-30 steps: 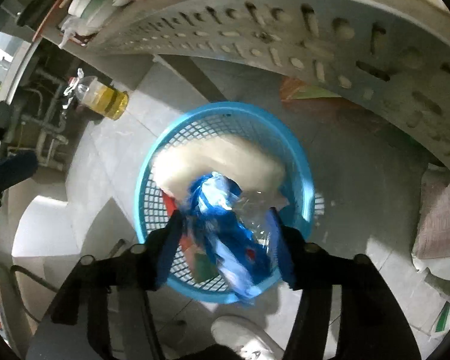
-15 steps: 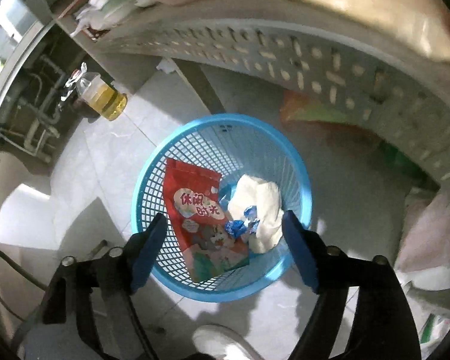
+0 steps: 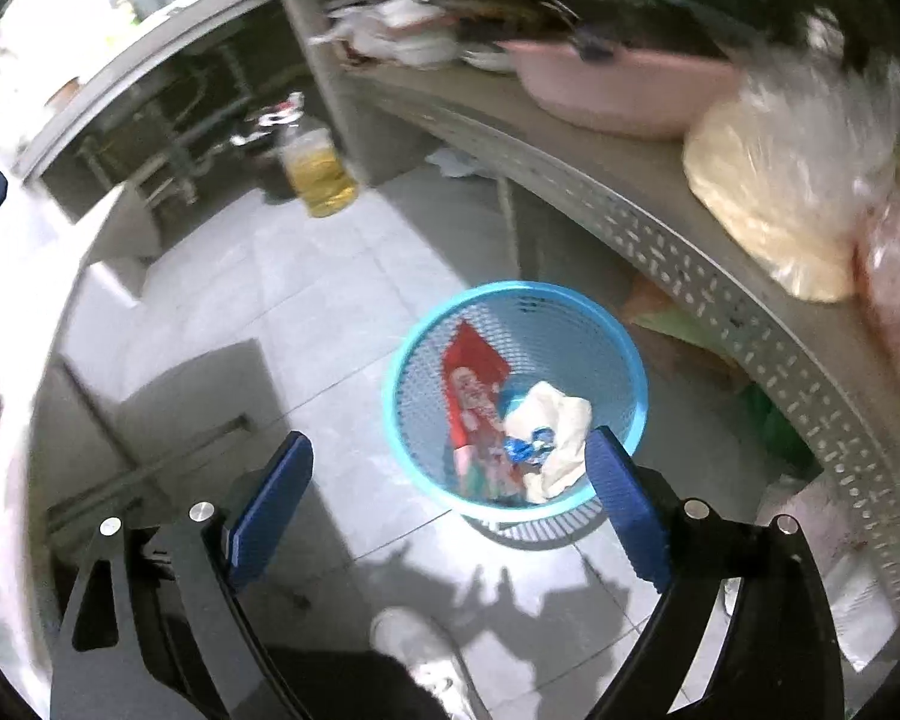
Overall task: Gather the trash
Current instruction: 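Move both tools back toward the table with the red can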
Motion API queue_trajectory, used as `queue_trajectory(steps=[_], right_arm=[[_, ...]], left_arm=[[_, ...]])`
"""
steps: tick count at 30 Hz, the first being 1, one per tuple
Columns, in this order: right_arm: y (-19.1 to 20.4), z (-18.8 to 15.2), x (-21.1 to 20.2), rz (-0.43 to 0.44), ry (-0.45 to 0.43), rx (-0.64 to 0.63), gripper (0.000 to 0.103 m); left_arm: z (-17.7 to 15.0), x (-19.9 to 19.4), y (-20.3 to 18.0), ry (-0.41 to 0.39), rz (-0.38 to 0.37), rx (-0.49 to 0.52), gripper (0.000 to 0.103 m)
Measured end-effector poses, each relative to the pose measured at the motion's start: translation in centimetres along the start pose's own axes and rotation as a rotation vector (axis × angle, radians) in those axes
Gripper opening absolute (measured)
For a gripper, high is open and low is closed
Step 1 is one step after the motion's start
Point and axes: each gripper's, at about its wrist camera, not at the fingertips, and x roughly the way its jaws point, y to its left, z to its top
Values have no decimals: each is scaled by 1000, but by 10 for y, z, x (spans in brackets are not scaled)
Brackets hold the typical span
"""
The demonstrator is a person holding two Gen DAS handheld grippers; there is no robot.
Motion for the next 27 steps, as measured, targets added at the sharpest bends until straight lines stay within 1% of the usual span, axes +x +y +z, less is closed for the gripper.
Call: queue_trajectory(steps=[2, 6, 10, 13, 18, 21, 25, 27], right_arm=[[10, 2, -19, 36, -6, -22, 89], [32, 11, -53, 113, -22, -50, 89], [56, 19, -77, 185, -31, -72, 89], [74, 24, -82, 235, -23, -88, 89], [111, 33, -96, 327, -5, -144, 89], [134, 40, -107, 389, 6, -184, 89], [166, 49, -103, 493, 61, -211, 89], [181, 52, -95, 521, 96, -214, 89]], left_arm=[[-11, -26, 6, -38, 10, 4, 79], [-35, -74, 21, -100, 24, -27, 80], [-59, -112, 36, -155, 91, -48, 81], [-79, -137, 52, -190, 135, -83, 82], [-119, -175, 86, -215, 181, -173, 82], [-145, -198, 104, -232, 213, -200, 82], [-177, -221, 122, -252, 257, -211, 82], [-191, -226, 132, -255, 269, -235, 82]])
